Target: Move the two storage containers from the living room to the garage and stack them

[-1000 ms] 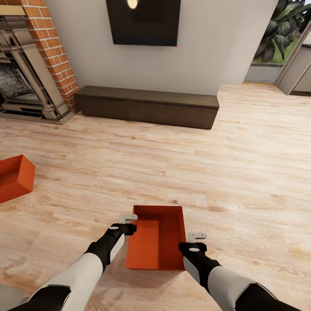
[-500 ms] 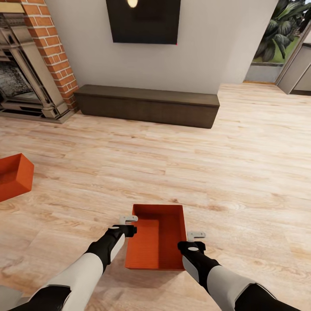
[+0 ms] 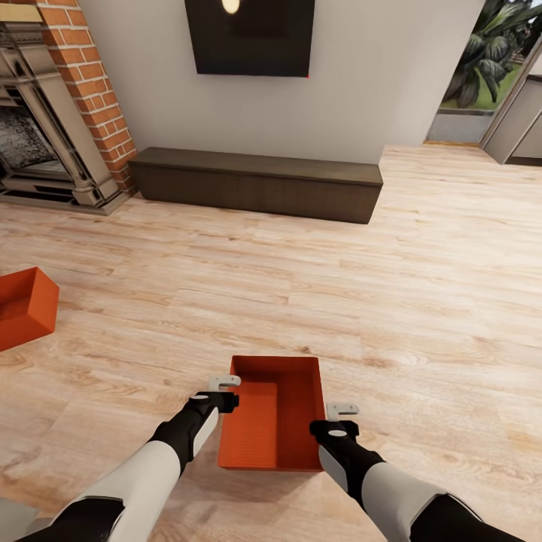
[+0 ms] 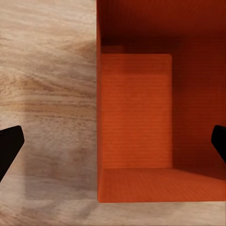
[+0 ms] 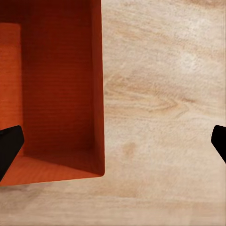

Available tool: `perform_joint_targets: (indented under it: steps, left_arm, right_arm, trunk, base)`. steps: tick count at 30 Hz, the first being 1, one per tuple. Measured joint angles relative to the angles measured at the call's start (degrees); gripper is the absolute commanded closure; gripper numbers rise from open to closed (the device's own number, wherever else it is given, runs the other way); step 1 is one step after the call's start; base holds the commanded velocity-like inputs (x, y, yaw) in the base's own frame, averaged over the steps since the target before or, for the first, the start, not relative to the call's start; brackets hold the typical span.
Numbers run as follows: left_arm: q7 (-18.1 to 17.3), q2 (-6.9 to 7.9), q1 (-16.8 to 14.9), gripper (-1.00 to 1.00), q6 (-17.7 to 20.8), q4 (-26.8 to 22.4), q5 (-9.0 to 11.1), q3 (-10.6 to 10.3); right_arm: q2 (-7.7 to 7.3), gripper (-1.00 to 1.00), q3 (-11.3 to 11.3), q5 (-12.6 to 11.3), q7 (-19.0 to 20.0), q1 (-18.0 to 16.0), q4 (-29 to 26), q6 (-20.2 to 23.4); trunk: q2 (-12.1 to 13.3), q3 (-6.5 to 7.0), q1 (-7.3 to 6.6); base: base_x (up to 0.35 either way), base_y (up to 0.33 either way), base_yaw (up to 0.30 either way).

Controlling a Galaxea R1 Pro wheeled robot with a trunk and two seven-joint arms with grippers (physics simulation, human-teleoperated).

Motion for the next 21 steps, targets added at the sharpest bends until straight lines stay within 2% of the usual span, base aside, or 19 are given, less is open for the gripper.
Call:
perform_joint_targets:
  steps: [10, 21]
  left_arm:
    - [0.12, 0.31, 0.0, -1.0, -0.19, -0.04, -0.35, -0.13]
    - [0.12, 0.47, 0.0, -1.0, -0.2, 0.39, -0.4, -0.21]
  right_arm:
    - [-0.15, -1.0, 0.0, 0.05, 0.02, 0.0, -2.0, 0.2]
    - [-0.14, -1.0, 0.0, 0.04, 0.03, 0.0, -2.15, 0.22]
  trunk:
    - [0.0, 0.0, 0.0]
    - [-4.4, -1.97, 2.41]
  base:
    - [0.0, 0.0, 0.0]
    - [0.0, 0.0, 0.0]
